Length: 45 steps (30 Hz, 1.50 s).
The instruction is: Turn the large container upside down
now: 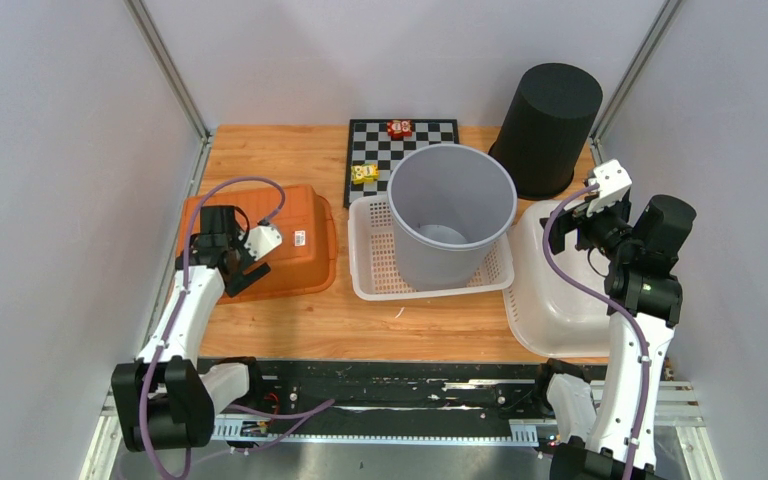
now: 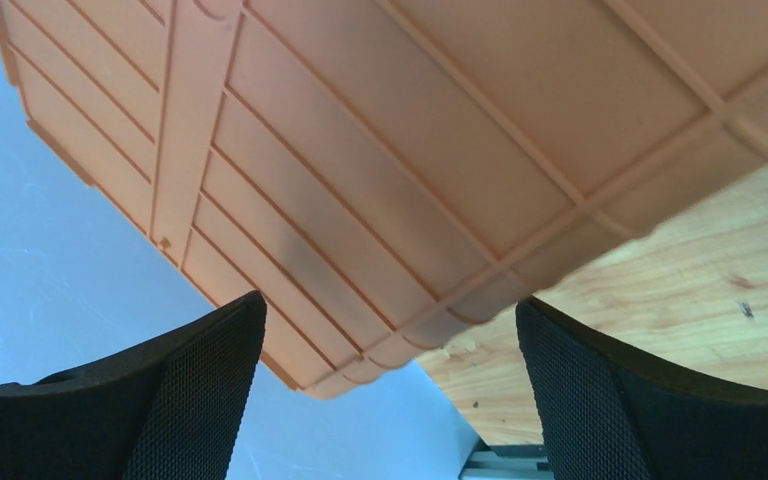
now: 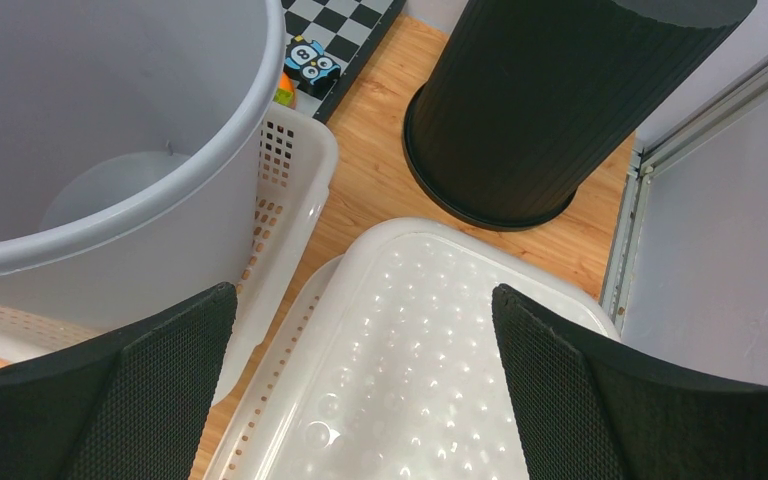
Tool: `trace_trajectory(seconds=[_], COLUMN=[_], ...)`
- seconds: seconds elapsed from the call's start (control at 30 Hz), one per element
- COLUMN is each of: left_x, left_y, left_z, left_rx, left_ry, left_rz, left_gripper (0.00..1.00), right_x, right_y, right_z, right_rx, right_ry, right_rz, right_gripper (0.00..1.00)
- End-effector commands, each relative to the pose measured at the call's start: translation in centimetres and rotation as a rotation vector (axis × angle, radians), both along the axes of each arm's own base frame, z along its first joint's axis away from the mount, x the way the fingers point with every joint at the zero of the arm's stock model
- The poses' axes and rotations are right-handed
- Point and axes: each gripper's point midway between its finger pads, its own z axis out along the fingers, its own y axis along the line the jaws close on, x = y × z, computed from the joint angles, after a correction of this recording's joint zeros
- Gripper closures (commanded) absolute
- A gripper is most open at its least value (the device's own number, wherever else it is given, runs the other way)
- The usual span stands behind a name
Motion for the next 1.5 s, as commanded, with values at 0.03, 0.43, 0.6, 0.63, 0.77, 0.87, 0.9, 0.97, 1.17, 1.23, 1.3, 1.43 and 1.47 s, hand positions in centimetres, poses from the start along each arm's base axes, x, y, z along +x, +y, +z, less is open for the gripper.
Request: trace_trajectory(seconds=[0.03, 0.43, 0.6, 0.63, 0.77, 0.87, 0.9, 0.97, 1.17, 1.23, 1.3, 1.43, 1.47], left_x=[2.9, 7.1, 8.9, 9.2, 10.8, 11.8, 12.2, 12.8, 14.6, 15.0, 15.5, 16.6, 16.9], left_y=[0.2, 0.8, 1.0, 1.0, 1.2, 1.3, 1.2, 1.0, 0.9, 0.9, 0.7, 0.3, 0.3], left_z=[0.8, 1.1, 1.4, 1.4, 1.4, 1.6, 1.7, 1.7, 1.7, 1.5, 1.3, 1.1, 1.1], left_rx=[0.009, 0.037, 0.037, 0.034, 0.034, 0.035, 0.031, 0.018, 0.007, 0.004, 0.005, 0.021, 0.022], left_ry=[-0.056, -0.071, -0.083, -0.084, -0.089, -0.093, -0.097, -0.102, -0.108, -0.105, -0.105, -0.118, -0.12], left_rz=[-0.036, -0.058, -0.043, -0.044, -0.043, -0.042, -0.046, -0.057, -0.046, -0.039, -0.04, -0.038, -0.032], left_gripper=[0.08, 0.15, 0.16, 0.17, 0.17, 0.18, 0.18, 0.19, 0.2, 0.2, 0.2, 0.21, 0.21], right_x=[-0.1, 0.0, 0.0, 0.0, 0.1, 0.0, 0.0, 0.0, 0.1, 0.1, 0.2, 0.2, 0.2], right_y=[0.1, 0.1, 0.1, 0.1, 0.2, 0.2, 0.2, 0.1, 0.1, 0.1, 0.0, 0.0, 0.0], right_z=[0.2, 0.3, 0.3, 0.3, 0.4, 0.4, 0.4, 0.4, 0.4, 0.4, 0.3, 0.3, 0.3], right_rx=[0.013, 0.018, 0.02, 0.022, 0.026, 0.025, 0.026, 0.026, 0.027, 0.026, 0.029, 0.029, 0.029], right_ry=[-0.015, -0.014, -0.013, -0.013, -0.01, -0.012, -0.012, -0.012, -0.012, -0.012, -0.009, -0.009, -0.009], right_rz=[0.009, 0.01, 0.011, 0.01, 0.012, 0.011, 0.011, 0.009, 0.005, 0.005, 0.004, 0.004, 0.004], right_gripper=[0.0, 0.0, 0.0, 0.0, 0.0, 0.0, 0.0, 0.0, 0.0, 0.0, 0.0, 0.0, 0.0])
